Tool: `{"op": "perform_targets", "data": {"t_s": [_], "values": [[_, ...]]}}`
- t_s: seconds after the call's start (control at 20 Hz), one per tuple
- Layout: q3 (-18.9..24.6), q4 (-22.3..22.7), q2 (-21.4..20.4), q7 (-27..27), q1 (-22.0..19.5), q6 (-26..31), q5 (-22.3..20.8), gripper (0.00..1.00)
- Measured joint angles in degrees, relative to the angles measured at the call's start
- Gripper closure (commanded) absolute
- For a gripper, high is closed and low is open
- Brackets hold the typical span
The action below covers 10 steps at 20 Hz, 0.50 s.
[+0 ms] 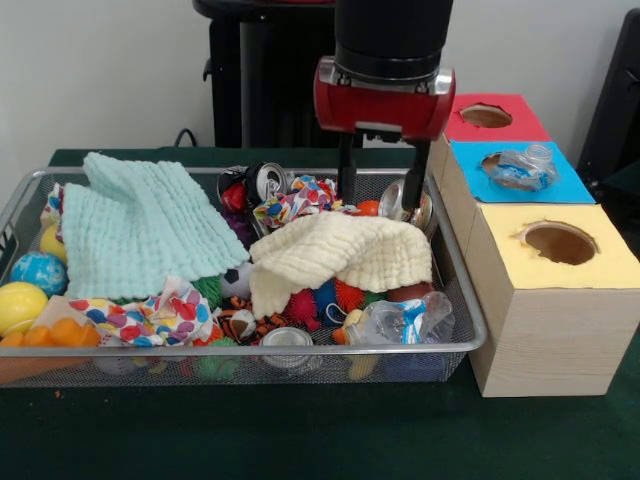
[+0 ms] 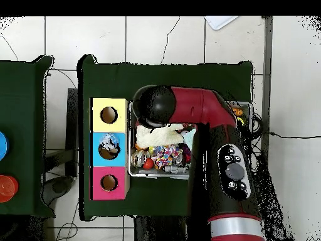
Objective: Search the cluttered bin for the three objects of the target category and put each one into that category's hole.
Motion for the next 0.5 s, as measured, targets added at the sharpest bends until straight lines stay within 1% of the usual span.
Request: {"op": "perform_targets", "data": {"t_s": [0.15,0.4,0.5], "values": [[-0.4,-3.7,2.5,0.0,-0.2,0.0,-1.4,0.0],[-0.6,-6.4,5.1,0.0,-0.8,-0.7,-2.4,0.0],[-0.8,-7.8,6.8,0.0,-1.3,-1.4,-2.5,0.0]]}}
